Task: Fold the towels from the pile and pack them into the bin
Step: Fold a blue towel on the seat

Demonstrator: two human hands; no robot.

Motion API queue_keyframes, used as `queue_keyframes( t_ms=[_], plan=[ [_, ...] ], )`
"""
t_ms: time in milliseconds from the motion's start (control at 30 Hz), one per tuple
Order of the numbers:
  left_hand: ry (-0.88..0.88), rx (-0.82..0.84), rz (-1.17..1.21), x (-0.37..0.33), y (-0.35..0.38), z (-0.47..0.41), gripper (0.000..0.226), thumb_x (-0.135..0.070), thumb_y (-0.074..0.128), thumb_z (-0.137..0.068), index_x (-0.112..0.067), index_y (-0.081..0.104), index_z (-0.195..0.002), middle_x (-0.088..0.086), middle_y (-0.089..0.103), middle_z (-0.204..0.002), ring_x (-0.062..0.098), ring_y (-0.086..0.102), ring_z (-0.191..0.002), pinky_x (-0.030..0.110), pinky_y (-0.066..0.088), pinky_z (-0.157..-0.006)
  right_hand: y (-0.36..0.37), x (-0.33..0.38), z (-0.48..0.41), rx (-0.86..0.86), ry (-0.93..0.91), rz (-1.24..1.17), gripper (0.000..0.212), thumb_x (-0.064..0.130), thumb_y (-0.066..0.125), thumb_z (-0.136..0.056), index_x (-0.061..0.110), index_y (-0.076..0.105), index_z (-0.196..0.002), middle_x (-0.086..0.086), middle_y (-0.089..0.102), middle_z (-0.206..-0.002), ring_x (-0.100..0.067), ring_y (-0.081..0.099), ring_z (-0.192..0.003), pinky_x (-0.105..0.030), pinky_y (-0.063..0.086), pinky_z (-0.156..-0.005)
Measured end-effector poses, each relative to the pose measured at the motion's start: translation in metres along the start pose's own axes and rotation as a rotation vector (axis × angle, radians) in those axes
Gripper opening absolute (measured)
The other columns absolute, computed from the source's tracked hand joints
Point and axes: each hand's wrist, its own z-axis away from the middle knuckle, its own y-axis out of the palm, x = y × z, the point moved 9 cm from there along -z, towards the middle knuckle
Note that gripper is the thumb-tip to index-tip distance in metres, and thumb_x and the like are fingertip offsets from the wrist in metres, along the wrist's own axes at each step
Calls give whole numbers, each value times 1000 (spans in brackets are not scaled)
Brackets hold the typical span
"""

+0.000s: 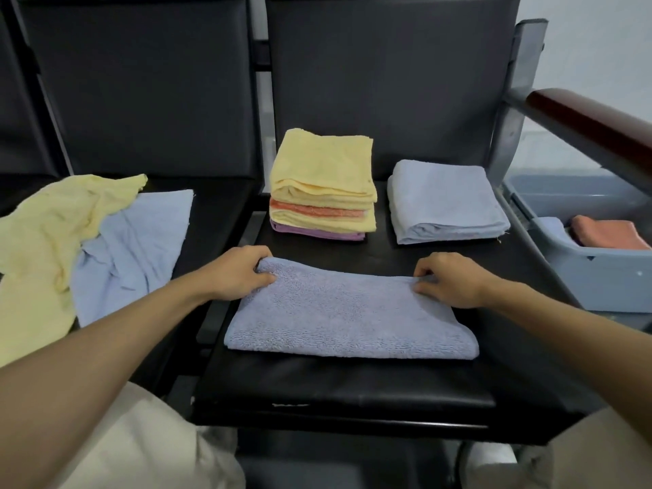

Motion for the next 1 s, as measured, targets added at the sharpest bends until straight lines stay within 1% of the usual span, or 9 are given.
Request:
queue_keyframes(
  t_ms=[167, 300, 467, 500, 600, 700, 800, 867, 1000],
  plan=[
    [-22, -35, -13, 0, 0, -4, 10, -18, 61, -94, -18, 54, -86, -1, 61, -87, 13, 58, -80, 22, 40, -63, 2, -1, -1, -26, 39, 13, 23, 34, 56, -95, 17, 61, -109, 0, 49, -107, -22, 55, -101, -29, 39, -81],
    [-56, -68, 12, 2, 1, -6, 8, -17, 62, -92, -14, 57, -98, 1, 62, -93, 12, 58, -83, 21, 40, -62, 1, -4, 0, -38, 80, -37, 22, 34, 60, -93, 17, 60, -106, -2, 51, -109, -22, 55, -102, -31, 43, -87],
    [-173, -83, -48, 11, -10, 3, 49, -30, 68, -88, -12, 41, -125, 3, 50, -117, 16, 54, -97, 30, 45, -78, -9, -8, 8, -70, 180, -103, 46, 40, 61, -91, 12, 46, -124, -4, 49, -114, -21, 51, -100, -33, 45, -88],
    [-219, -69, -68, 16, -12, 6, 54, -36, 67, -87, -12, 37, -125, 5, 51, -117, 17, 55, -93, 31, 46, -75, -12, -10, 11, -70, 220, -77, 49, 43, 60, -91, 10, 45, -123, -7, 51, -116, -24, 53, -101, -35, 46, -87],
    [-382, 111, -112, 31, -5, 22, 61, -55, 58, -88, -10, 32, -119, 8, 60, -99, 17, 59, -73, 26, 45, -55, -18, -17, 22, -31, 371, -18, 46, 49, 61, -89, 5, 52, -103, -11, 63, -102, -28, 65, -86, -36, 52, -72],
    [-430, 275, -152, 39, 7, 36, 69, -63, 55, -86, -6, 37, -121, 8, 64, -94, 18, 62, -73, 24, 47, -55, -9, -20, 34, 70, 481, -209, 40, 42, 70, -84, 2, 65, -83, -7, 72, -73, -22, 70, -57, -32, 60, -60],
    [-410, 299, -121, 39, 7, 41, 51, -56, 59, -88, -7, 53, -101, 4, 62, -81, 15, 60, -68, 22, 46, -53, 6, -19, 41, 140, 542, -357, 36, 35, 81, -75, 2, 70, -86, -6, 72, -71, -18, 69, -58, -25, 55, -52],
    [-372, 258, -60, 34, 3, 40, 37, -46, 63, -89, -11, 53, -85, 3, 59, -80, 15, 58, -68, 21, 45, -52, 13, -20, 42, 161, 560, -443, 37, 29, 85, -71, 0, 71, -89, -7, 72, -73, -18, 68, -65, -25, 53, -51],
    [-341, 80, 273, 24, -9, 41, 22, -25, 69, -88, -13, 51, -83, 3, 57, -85, 15, 58, -72, 23, 48, -51, 17, -23, 43, 188, 578, -644, 36, 21, 87, -68, -3, 70, -90, -9, 66, -76, -18, 63, -63, -23, 50, -48]
  ],
)
